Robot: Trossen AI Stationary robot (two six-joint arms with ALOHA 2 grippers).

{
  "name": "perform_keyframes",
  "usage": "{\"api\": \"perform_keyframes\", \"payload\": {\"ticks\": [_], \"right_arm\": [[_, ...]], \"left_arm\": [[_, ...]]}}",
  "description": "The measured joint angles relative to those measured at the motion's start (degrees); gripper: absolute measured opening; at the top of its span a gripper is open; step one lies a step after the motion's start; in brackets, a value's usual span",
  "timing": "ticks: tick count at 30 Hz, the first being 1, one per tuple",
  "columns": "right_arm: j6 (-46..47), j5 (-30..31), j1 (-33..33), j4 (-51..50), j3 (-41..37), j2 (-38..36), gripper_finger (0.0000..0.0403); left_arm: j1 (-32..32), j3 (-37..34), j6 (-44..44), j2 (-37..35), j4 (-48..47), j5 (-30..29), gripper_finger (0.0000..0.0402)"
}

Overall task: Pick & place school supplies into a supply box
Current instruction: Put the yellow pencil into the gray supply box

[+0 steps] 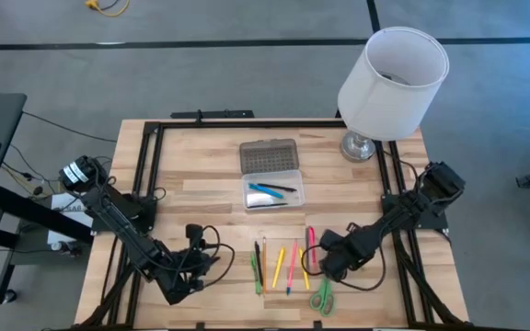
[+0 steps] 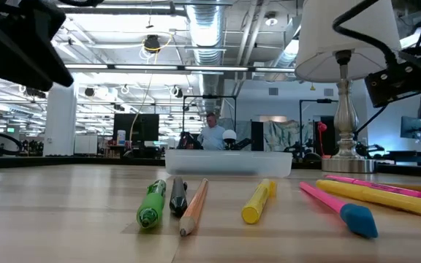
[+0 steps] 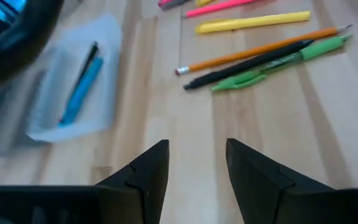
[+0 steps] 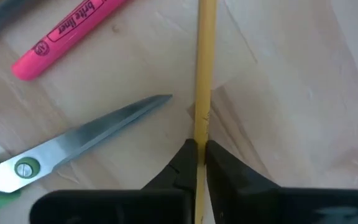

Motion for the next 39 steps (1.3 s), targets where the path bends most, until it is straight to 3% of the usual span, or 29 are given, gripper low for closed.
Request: {"api": "perform_keyframes", "payload": {"ticks": [6,17,26,39], "right_arm": [[-2.02,-1.95,-2.25,-0.06,0.0,0.0,0.0012],[0.57,-0.38,-1.72,0.03,-0.07,0.02,0.0011],[5.87,4.78,1.51,-0.44,-0.15,0.17,0.0005],[6.03,12.81,2.57,-2.11,-0.33,0.36,0.0001]], "left_arm": [[0.0,0.0,4.64,0.0,-1.0,-1.4,0.0155],[0.0,0.0,2.17,0.0,-1.72,-0.26,0.0155],[0.0,0.0,1.69,0.0,-1.58,-0.26,0.0155],[0.0,0.0,-0.35,0.0,-1.51,-0.31,0.0155]]}}
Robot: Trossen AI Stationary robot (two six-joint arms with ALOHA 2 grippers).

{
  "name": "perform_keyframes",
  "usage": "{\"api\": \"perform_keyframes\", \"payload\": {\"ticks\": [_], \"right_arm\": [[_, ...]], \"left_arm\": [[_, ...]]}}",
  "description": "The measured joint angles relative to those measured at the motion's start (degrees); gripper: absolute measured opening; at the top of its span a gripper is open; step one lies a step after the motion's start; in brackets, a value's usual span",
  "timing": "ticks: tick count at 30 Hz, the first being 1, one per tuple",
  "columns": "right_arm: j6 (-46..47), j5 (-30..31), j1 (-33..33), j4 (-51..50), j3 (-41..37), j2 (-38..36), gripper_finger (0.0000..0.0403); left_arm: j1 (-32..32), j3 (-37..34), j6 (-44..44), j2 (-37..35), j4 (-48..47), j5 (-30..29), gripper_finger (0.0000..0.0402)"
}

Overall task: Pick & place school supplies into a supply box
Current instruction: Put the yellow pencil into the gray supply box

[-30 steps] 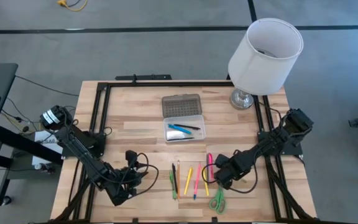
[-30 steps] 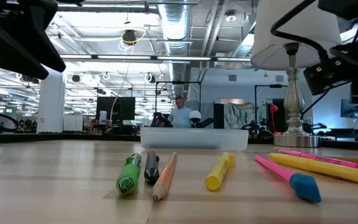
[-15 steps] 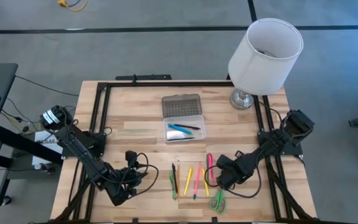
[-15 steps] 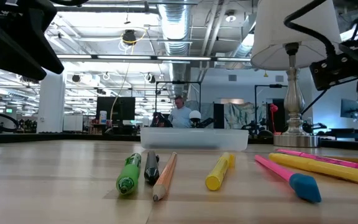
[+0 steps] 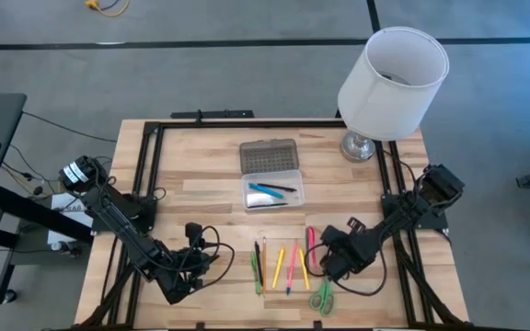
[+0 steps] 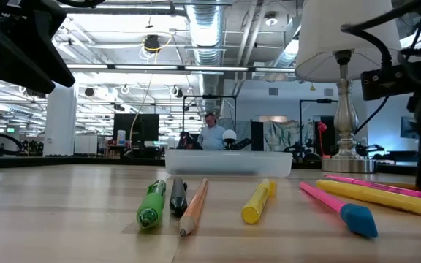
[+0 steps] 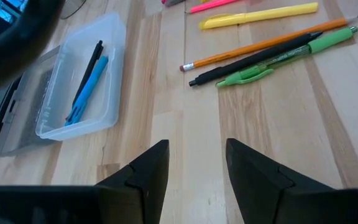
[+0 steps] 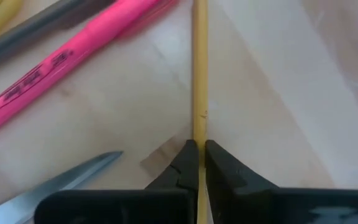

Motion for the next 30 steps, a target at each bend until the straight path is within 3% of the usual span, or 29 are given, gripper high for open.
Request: {"api": "perform_keyframes", "payload": {"ticks": [16,30], "right_arm": [[0.35,0.2,-0.09,-2.31,0.23,0.01,0.0],[-0.2,3.39,-0.04,-13.19,8.37,-0.08,0.0]], "left_arm": [[0.0,0.0,0.0,-0.02,0.0,-0.36,0.0155],[0.0,0.0,0.0,0.0,-0.09,-1.1,0.0155]]}}
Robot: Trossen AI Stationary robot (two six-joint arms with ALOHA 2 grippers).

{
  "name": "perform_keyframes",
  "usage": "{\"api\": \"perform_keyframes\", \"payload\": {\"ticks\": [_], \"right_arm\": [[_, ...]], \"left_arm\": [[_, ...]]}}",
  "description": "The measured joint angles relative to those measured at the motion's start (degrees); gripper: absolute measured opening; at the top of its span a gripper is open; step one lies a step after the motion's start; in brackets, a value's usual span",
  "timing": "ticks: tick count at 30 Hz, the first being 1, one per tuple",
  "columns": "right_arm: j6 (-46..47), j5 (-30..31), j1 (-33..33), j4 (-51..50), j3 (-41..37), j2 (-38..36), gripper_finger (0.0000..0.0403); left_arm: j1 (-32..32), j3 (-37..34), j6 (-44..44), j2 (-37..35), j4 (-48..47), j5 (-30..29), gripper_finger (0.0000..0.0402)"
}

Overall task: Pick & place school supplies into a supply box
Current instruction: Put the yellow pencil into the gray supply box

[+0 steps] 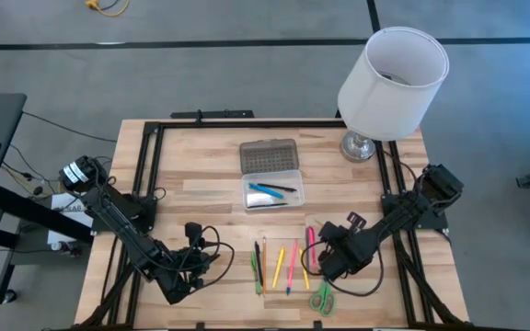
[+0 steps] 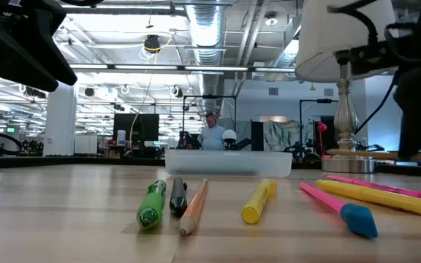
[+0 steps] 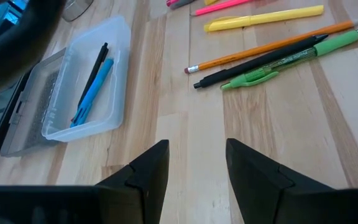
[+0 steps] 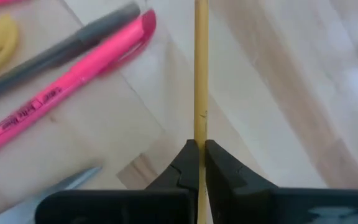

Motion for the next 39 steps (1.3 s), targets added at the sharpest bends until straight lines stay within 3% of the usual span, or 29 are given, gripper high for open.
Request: {"api": "perform_keyframes", "payload": {"ticks": [7,15,21,27,33,39], "right_arm": [[-5.19,4.85,-2.35,-2.96,3.31,-0.03,0.0],[-21.94,11.52,-12.24,3.49,5.18,-0.07,0.0],[-39.88,11.6,-22.09,16.32,5.2,-0.09,0.0],[-51.3,10.16,-29.73,26.44,5.2,-0.09,0.0],[-59.86,7.62,-33.98,37.48,5.27,0.39,0.0],[-61.88,6.64,-34.88,40.58,5.27,0.42,0.0]], "left_arm": [[0.01,0.0,0.0,0.0,0.0,-0.03,0.0155],[0.02,0.02,0.0,0.0,0.0,-0.07,0.0155],[0.0,0.01,-0.76,0.0,-0.07,-0.07,0.0155],[0.01,0.01,-2.47,0.0,-0.13,1.46,0.0155],[0.02,0.02,-3.57,0.0,-0.12,2.04,0.0155],[0.02,0.02,-3.8,0.0,-0.26,2.69,0.0155]]}}
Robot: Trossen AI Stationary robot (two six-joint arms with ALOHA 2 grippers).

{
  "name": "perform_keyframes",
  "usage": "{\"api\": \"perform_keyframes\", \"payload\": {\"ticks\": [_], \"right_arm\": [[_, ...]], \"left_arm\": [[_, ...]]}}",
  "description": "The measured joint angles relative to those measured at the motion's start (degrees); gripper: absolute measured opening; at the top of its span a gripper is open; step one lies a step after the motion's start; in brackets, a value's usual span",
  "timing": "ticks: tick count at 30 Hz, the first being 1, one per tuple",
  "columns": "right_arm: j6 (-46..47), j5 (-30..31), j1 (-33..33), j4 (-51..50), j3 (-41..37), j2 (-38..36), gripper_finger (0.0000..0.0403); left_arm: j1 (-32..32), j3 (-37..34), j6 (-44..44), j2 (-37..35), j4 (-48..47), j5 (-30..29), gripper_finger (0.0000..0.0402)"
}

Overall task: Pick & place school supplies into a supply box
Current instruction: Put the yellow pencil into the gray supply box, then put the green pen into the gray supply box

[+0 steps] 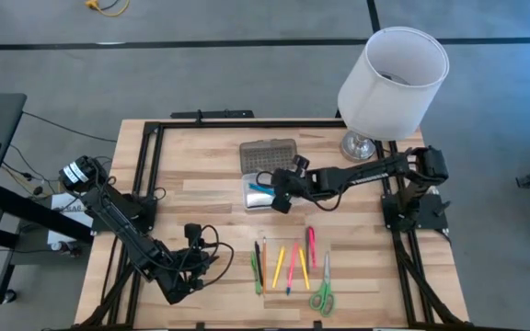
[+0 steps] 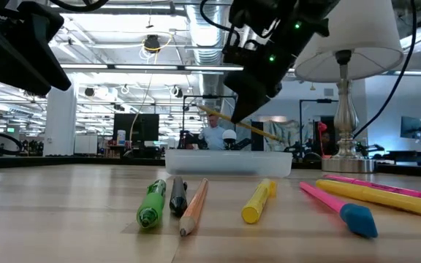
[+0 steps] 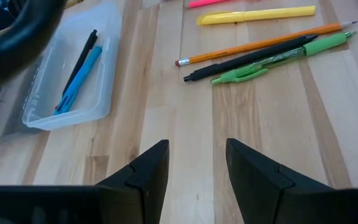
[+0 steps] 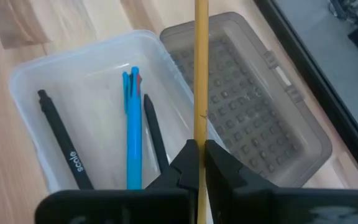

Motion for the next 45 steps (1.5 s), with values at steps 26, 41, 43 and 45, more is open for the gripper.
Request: {"api": "perform_keyframes", "payload": {"ticks": [26,41,43,45], "right_arm": [[1.04,-4.55,-1.47,2.37,-0.2,5.82,0.0053],[0.5,-3.1,4.48,1.36,-0.07,-0.11,0.0054],[0.56,-3.07,6.66,0.2,-0.07,-1.56,0.0054],[1.53,-2.61,9.17,-1.2,-0.07,-2.55,0.0054]], "left_arm": [[-0.01,0.0,0.19,0.0,-1.07,0.11,0.0155],[0.0,0.0,0.68,0.0,-0.76,-1.0,0.0155],[0.15,0.0,2.86,0.08,1.29,-2.22,0.0155],[0.62,0.0,6.61,0.56,5.13,-1.88,0.0155]]}}
